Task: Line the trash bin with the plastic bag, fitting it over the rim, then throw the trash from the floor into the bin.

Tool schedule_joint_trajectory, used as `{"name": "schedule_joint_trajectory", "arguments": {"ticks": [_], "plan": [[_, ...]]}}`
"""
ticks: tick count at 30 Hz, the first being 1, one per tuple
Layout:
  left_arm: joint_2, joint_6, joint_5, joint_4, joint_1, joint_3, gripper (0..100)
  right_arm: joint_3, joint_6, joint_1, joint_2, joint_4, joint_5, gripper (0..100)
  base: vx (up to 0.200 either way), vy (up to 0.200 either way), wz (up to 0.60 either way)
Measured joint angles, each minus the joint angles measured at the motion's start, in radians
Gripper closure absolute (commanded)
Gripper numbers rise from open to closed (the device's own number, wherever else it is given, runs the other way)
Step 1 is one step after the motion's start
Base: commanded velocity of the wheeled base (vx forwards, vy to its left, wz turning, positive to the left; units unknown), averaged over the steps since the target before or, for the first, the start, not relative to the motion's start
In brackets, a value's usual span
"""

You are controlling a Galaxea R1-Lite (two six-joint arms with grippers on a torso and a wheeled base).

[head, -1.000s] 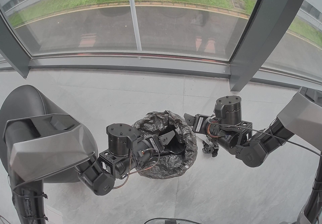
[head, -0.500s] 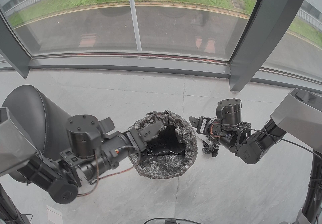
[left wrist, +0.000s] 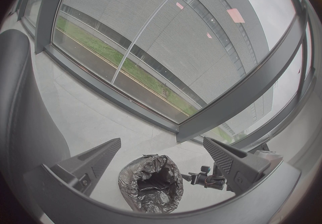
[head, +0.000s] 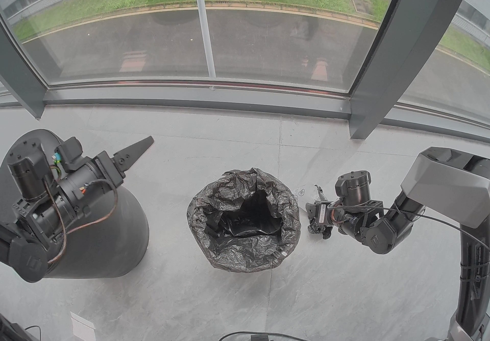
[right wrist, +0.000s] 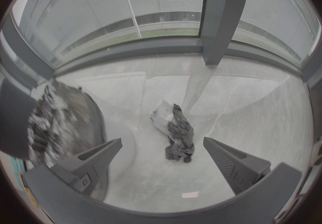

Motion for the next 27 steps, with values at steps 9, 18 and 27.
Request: {"name": "schedule_joint_trajectory", "arguments": {"ticks": [9, 18, 27], "plan": [[-0.035, -0.078, -0.121, -0.001, 0.14, -0.009, 0, -0.055, -0.262, -0.077, 0.085, 0.014, 0.094, 0, 0.0, 0.0, 0.0], [-0.032, -0.087, -0.131, -0.007, 0.158, -0.011, 0, -0.231, -0.448, -0.133, 0.162, 0.033, 0.135, 0, 0.0, 0.0, 0.0], [-0.015, -0.088, -0.131, -0.01, 0.159, -0.01, 0, -0.36, -0.455, -0.133, 0.233, 0.027, 0.139, 0, 0.0, 0.0, 0.0]]}}
